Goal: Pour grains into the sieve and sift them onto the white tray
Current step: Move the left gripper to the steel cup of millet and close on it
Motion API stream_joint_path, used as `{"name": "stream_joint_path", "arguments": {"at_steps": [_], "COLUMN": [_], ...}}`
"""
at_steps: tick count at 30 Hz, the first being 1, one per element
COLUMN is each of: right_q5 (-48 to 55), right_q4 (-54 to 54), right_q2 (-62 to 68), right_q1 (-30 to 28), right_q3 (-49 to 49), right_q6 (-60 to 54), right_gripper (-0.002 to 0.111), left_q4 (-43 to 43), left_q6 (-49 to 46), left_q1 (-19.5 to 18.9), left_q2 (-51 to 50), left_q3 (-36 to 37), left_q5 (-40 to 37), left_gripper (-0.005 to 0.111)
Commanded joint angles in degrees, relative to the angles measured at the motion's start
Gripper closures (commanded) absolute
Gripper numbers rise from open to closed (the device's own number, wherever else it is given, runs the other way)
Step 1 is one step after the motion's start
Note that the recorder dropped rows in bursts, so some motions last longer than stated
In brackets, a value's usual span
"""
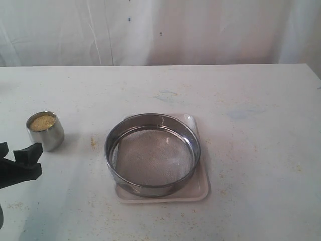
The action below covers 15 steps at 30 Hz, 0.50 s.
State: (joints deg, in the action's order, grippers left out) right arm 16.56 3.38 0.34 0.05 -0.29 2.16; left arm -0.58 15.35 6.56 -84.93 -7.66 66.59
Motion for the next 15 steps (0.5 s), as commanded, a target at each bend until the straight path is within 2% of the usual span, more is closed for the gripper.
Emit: {"name": "stream_joint_path", "arguments": {"at_steps": [1,5,11,15], "right_q5": [-0.30,-0.30,-0.30,-0.30], "right_q4": [-0.49,-0.49,-0.49,-0.49], "right_q2": [-0.34,-0.34,-0.34,-0.34], "right_q1": [-0.05,-0.05,-0.05,-0.05], "right_q3": [0.29,0.29,0.29,0.29], "right_q6": [0.05,0.05,0.05,0.05], "right_gripper": [0.108,0.108,0.108,0.108], "left_q4": [0.58,0.58,0.58,0.58], "left_q6": [-0.55,-1.30,-1.49,-1.49], "left_q1": [0.19,0.19,0.19,0.19], "left_q2": [-4.79,-8.85,-15.36,-17.71], "left_q3": [-2.47,-4.87,-8.11,-10.45], "left_q5": [3.38,3.38,3.38,3.38], "left_gripper": [0.031,0.027,0.011,0.010]}}
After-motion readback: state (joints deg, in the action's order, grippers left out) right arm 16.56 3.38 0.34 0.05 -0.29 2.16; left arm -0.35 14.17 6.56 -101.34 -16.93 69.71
